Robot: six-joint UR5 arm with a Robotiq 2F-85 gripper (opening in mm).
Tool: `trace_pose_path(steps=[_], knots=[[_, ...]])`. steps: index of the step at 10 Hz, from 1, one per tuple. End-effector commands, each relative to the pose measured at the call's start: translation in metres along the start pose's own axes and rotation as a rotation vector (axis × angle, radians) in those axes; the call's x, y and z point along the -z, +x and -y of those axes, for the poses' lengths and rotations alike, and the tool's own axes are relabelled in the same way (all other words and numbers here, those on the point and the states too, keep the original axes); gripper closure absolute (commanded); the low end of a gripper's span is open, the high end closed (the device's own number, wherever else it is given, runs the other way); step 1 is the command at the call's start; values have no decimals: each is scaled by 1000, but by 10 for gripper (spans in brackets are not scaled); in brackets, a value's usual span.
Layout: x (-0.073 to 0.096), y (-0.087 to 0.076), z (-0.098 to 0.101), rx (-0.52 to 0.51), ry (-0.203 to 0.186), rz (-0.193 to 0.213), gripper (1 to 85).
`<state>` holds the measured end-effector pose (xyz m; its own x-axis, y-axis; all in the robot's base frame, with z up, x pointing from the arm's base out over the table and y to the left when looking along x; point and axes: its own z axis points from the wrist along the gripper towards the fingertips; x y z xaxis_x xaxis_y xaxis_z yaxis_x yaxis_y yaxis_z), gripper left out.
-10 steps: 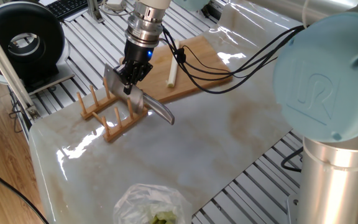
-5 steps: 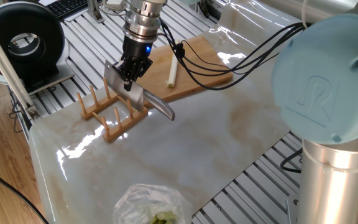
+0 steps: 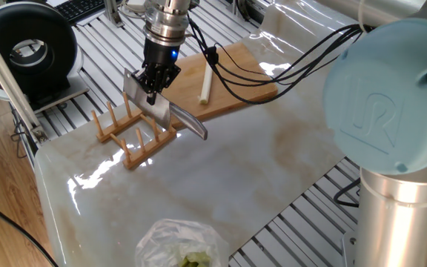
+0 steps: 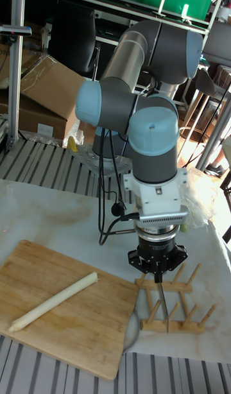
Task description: Chop the scallions
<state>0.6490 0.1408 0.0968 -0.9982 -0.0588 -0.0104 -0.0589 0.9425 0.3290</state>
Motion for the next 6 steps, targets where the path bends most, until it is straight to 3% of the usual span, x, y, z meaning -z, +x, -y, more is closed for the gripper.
trace_pose_path(steps=[1,6], knots=[[12,-1,-2,-3,14,3,843],[30,7,-16,-1,-8,-12,843]])
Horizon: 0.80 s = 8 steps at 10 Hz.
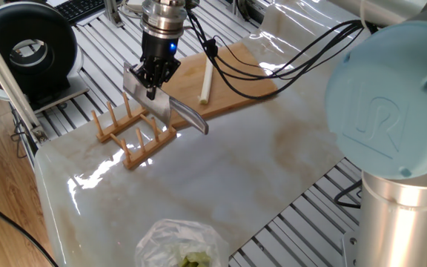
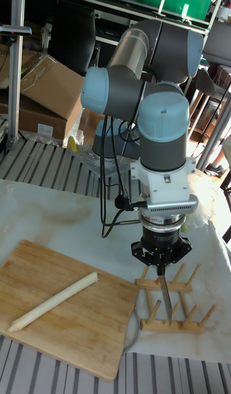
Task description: Chop the scallions
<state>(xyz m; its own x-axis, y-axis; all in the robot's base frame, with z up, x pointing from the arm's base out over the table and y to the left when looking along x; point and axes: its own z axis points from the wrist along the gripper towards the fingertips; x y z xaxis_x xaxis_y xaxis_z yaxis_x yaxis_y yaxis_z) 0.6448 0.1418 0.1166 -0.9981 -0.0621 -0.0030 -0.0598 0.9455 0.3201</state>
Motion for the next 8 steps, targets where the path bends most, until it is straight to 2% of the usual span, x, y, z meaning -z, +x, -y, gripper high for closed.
trace_pose_path(steps=[1,5,8], knots=[[15,4,-10,-2,-18,-7,843],[31,9,-3,17,28,-10,843],[44,15,-6,21,28,-21,843]])
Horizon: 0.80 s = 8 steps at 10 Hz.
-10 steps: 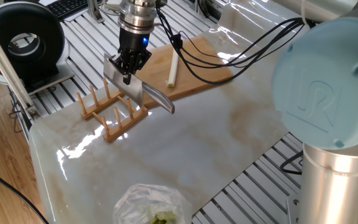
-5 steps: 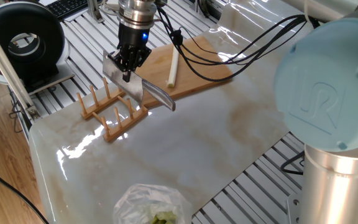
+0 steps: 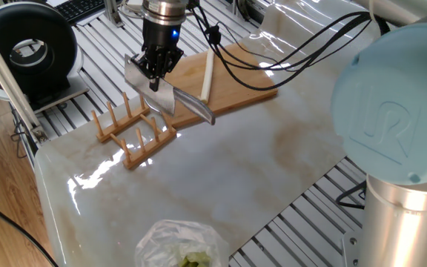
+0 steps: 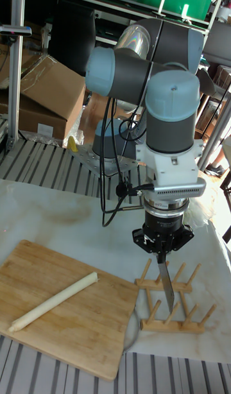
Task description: Chop the scallions
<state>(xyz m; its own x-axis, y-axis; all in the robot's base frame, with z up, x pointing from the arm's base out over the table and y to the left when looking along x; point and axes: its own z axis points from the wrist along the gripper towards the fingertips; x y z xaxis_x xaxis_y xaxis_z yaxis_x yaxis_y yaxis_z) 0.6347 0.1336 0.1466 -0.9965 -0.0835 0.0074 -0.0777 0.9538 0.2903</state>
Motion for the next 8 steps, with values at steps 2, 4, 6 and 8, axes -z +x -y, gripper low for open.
trace_pose_path(steps=[2,4,6,8], knots=[[22,5,-3,16,9,6,843],[36,-2,0,22,65,43,843],[49,-16,13,40,164,108,843],[53,-24,24,84,193,141,843]])
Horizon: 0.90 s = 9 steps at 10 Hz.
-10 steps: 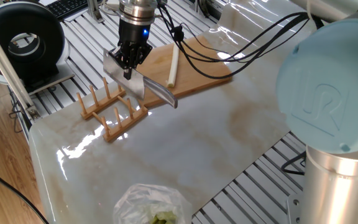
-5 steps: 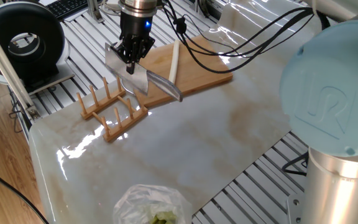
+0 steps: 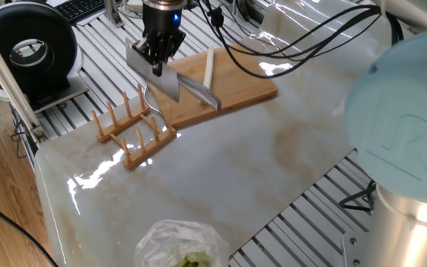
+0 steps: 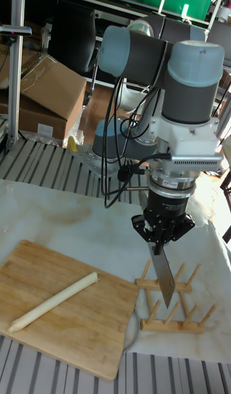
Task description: Chop the scallions
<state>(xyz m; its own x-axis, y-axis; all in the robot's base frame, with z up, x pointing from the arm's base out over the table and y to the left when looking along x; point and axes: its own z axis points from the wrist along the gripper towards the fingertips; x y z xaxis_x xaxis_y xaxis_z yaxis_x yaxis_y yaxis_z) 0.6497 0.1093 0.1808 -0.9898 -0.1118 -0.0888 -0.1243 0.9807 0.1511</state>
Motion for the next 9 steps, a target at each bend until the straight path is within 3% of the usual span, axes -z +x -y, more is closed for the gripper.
trace_pose_path(steps=[1,2,6,7,9], knots=[[10,-14,18,55,68,63,843],[8,-13,28,104,100,52,843],[3,-13,43,193,133,42,843],[2,-11,37,189,112,39,843],[2,-7,41,133,124,24,843]])
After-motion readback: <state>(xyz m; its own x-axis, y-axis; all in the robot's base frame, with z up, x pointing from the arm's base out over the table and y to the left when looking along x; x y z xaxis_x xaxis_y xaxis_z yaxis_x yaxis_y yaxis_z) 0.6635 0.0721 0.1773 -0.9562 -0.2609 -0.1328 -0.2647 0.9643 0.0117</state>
